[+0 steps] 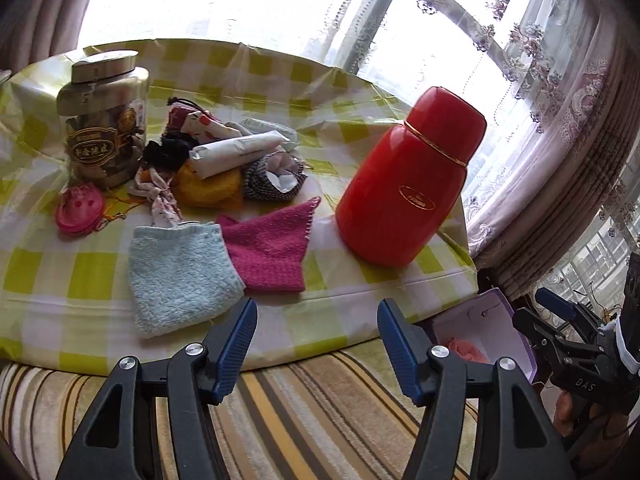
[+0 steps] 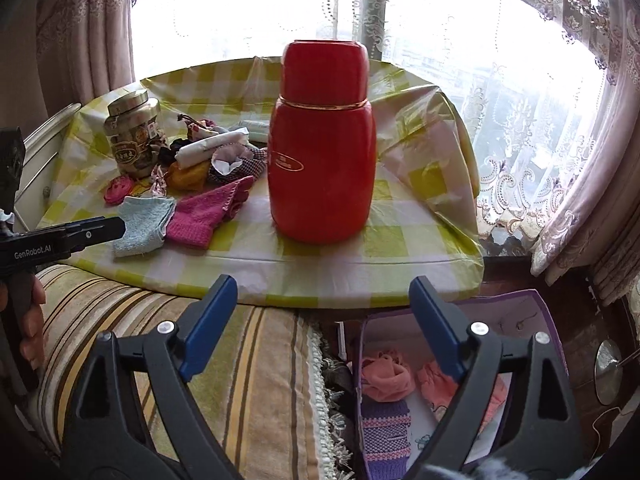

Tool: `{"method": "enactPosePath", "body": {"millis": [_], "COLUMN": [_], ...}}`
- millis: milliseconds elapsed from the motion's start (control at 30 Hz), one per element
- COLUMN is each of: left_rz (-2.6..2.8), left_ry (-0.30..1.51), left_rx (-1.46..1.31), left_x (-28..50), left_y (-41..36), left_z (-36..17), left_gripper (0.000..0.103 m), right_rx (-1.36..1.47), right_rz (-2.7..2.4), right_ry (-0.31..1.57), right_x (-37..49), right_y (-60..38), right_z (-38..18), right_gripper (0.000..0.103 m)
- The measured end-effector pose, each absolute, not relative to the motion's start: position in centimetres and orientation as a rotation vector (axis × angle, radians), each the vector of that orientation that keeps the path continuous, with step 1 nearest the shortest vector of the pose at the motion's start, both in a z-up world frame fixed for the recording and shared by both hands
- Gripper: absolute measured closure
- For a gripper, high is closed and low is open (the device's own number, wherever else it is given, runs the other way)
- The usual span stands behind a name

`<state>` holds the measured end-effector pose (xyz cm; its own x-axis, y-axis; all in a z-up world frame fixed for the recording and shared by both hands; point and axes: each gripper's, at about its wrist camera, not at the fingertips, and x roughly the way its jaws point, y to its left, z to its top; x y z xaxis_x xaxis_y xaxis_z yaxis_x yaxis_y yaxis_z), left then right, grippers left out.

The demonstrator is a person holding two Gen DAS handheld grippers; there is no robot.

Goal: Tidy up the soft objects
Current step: 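Move both open tools back over the bed toward the remaining items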

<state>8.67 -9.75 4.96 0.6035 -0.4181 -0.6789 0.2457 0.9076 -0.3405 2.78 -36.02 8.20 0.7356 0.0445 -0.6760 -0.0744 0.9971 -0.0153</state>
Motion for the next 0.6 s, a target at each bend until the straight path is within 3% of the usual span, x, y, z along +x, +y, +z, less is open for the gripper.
{"method": "enactPosePath", "body": {"millis": [167,600], "left_rz": [-0.229,-0.010], "left_ry": [0.816,0.732], "left_rx": [-0.195,-0.022], "left_x": [9.0,10.4], "left_y": [-5.7,-0.2], "left_z": [5.0,5.7], "left_gripper": [0.026,0.019], "right_rx": [-0.106,-0.212], "right_rz": [0.120,0.246], "right_ry": [0.725,0.726], "right_x": [3.7,6.8], "right_y": [-32.1,-25.1], "right_z": [8.5,7.9], "right_gripper": [0.007,0.005]}}
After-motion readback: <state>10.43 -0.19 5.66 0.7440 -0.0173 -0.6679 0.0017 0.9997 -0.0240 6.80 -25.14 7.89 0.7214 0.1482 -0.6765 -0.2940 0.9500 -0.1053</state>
